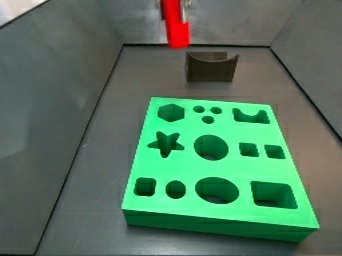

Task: Pick up the hexagon object. Move up. Move to above the board. Insert the hexagon object.
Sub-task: Move to above the board.

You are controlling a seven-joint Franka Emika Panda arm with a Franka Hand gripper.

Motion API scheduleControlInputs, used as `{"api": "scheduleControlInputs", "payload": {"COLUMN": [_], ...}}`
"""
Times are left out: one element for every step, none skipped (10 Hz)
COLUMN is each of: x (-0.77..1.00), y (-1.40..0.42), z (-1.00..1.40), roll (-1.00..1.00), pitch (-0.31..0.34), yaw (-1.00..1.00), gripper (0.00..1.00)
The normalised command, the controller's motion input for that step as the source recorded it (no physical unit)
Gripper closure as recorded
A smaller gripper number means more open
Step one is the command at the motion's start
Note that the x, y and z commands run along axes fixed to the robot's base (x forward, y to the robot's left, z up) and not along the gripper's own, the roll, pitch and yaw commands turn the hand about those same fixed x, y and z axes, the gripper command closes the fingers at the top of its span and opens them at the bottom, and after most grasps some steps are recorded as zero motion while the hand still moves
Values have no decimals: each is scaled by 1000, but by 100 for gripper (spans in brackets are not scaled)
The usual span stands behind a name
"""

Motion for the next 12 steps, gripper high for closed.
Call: {"api": "scheduleControlInputs", "payload": {"x": [290, 259, 237, 178, 117, 69, 37, -189, -184, -178, -176, -167], "y": [200, 183, 175, 146, 111, 78, 57, -1000, -1000, -1000, -1000, -1000], "z": [1000, 1000, 1000, 958, 783, 608, 437, 287, 249, 262, 268, 270], "roll": [-199, -189, -188, -188, -187, -187, -185, 96, 113, 171, 162, 164], "pitch": [4, 52, 55, 52, 50, 51, 50, 416, 410, 420, 440, 471], "yaw": [-70, -60, -59, -62, -65, -70, -73, 1000, 1000, 1000, 1000, 1000], "gripper": [100, 100, 100, 100, 100, 100, 100, 100, 100, 100, 100, 100]}}
